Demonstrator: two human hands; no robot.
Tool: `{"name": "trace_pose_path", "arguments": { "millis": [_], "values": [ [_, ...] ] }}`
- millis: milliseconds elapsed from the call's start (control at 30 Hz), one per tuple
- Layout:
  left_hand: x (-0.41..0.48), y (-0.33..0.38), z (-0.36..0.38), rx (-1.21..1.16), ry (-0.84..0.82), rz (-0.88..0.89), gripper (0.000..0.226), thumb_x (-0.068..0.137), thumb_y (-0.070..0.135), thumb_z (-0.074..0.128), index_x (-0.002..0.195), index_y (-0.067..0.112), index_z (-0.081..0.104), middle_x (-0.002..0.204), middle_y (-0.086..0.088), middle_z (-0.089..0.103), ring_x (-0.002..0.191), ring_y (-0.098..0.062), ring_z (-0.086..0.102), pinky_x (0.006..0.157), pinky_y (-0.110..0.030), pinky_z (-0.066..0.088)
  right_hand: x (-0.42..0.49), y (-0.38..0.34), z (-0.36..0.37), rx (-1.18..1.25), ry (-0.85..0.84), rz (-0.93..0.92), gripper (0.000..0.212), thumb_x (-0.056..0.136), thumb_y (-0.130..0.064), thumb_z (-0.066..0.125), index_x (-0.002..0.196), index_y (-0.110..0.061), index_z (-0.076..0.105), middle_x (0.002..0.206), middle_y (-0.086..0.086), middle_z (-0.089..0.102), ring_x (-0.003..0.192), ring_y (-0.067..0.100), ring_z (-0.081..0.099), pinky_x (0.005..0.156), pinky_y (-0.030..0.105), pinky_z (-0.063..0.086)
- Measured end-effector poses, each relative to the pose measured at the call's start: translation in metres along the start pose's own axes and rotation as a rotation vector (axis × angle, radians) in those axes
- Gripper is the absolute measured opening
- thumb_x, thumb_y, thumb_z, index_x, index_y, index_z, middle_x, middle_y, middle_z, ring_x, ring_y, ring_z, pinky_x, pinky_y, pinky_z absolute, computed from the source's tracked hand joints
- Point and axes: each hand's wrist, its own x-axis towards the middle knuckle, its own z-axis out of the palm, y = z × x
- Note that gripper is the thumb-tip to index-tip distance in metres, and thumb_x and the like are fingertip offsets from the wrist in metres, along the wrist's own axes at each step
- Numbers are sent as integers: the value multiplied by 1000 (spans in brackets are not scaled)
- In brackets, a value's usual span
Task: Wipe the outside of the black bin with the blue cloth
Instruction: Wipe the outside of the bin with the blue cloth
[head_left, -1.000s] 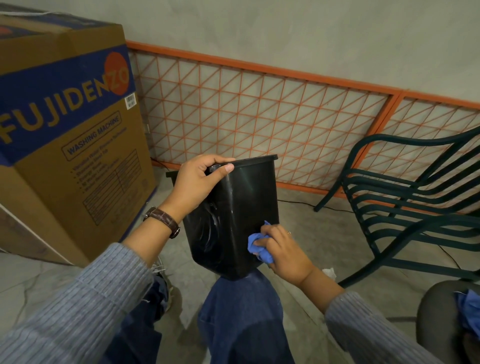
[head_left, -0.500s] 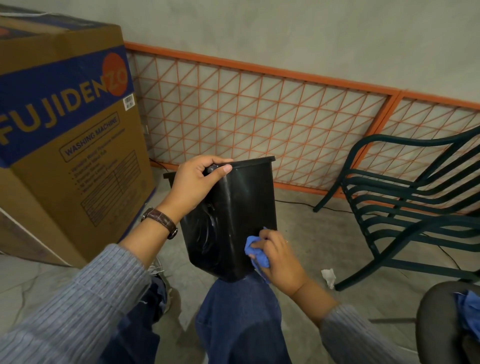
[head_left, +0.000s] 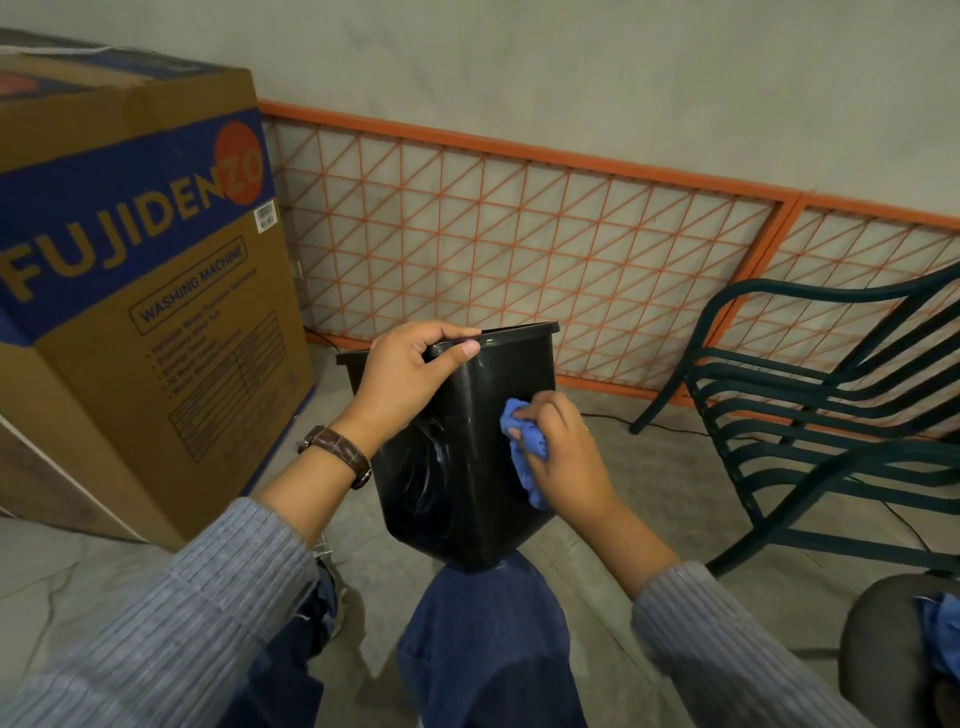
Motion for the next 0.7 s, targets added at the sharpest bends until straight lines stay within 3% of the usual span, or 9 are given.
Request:
{"name": "trace_pose_path", "arguments": {
  "millis": [100, 233, 333, 433, 467, 600, 700],
  "values": [
    [-1, -3, -3, 9, 22, -5, 17, 84, 28, 64, 100, 30, 67, 102, 13, 67, 104, -3, 59, 98, -38, 45, 2, -31, 11, 28, 60, -13, 23, 91, -33, 50, 102, -14, 58, 106, 3, 52, 97, 16, 52, 84, 25, 44],
    [-3, -6, -8, 3, 17, -33, 18, 84, 27, 64, 102, 29, 67, 104, 12, 67, 105, -2, 58, 98, -31, 44, -30, -26, 23, 35, -106, -139, 25, 88, -27, 58, 110, -22, 51, 111, -3, 45, 99, 15, 51, 85, 27, 44],
    [-4, -2, -10, 21, 5, -51, 19, 85, 26, 62, 104, 30, 66, 106, 12, 66, 104, 2, 55, 97, -24, 42, -18, -24, 11, 187, -100, -3, 11, 92, -26, 55, 97, -34, 50, 99, -7, 47, 94, 5, 51, 82, 18, 42],
    [-4, 5, -6, 27, -2, -31, 19, 84, 28, 64, 103, 30, 67, 100, 17, 64, 101, 3, 56, 96, -28, 44, 14, -39, 0, 252, 66, 150, 13, 93, -21, 57, 89, -31, 49, 91, -10, 48, 87, 1, 52, 76, 14, 40],
    [-4, 8, -4, 41, 3, -8, 19, 83, 28, 65, 102, 30, 67, 99, 17, 65, 100, 4, 57, 96, -28, 44, 21, -46, -1, 245, 88, 140, 5, 93, -23, 56, 90, -24, 52, 91, -9, 47, 86, 2, 51, 75, 14, 40],
    [-8, 22, 4, 123, 36, 59, 22, 81, 34, 66, 102, 28, 69, 94, 14, 67, 94, 1, 59, 93, -38, 47, 18, -62, -5, 123, -1, -65, 20, 90, -32, 55, 104, -17, 55, 108, -2, 45, 97, 8, 49, 82, 20, 44],
    [-15, 35, 9, 208, 50, 83, 22, 81, 39, 64, 102, 32, 68, 80, 12, 63, 85, -5, 58, 89, -46, 43, 11, -58, -17, 260, 83, -40, 32, 85, -25, 64, 112, -21, 47, 119, -3, 36, 109, -6, 43, 88, 9, 39]
  ]
}}
